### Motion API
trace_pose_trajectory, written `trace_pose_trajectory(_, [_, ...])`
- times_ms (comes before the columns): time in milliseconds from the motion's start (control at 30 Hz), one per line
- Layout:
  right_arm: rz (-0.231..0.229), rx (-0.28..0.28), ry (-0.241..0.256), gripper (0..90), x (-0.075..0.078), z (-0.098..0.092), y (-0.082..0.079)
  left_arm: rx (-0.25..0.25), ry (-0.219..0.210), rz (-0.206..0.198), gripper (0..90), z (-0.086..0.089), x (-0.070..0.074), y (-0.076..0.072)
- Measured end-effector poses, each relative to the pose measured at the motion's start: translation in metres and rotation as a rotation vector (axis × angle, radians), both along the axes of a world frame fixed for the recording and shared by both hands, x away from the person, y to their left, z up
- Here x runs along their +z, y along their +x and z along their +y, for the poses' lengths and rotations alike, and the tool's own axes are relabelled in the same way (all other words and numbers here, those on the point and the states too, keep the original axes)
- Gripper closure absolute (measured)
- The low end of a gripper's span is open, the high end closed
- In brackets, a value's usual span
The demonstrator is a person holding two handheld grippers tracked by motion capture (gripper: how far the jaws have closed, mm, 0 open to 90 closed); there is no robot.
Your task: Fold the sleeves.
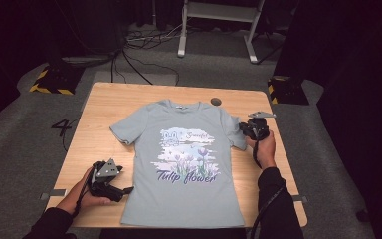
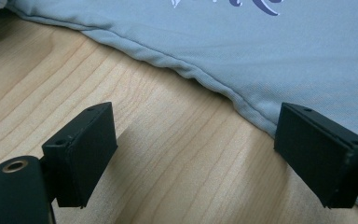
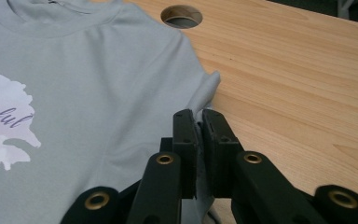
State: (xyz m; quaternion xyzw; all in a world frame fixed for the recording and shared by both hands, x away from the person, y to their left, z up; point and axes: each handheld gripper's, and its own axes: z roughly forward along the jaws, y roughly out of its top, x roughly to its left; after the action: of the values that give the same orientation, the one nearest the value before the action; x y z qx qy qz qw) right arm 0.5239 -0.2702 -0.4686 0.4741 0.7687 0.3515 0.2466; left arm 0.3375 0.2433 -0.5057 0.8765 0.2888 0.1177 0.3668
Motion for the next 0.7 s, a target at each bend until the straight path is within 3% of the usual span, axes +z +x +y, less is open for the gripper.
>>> trace_pose_trajectory(700, [-0.019,0.102,-0.036,84.6,0.015,0.033,-0.006,0.000,0.000,0.000,12.8,0.000,0.000,0.000])
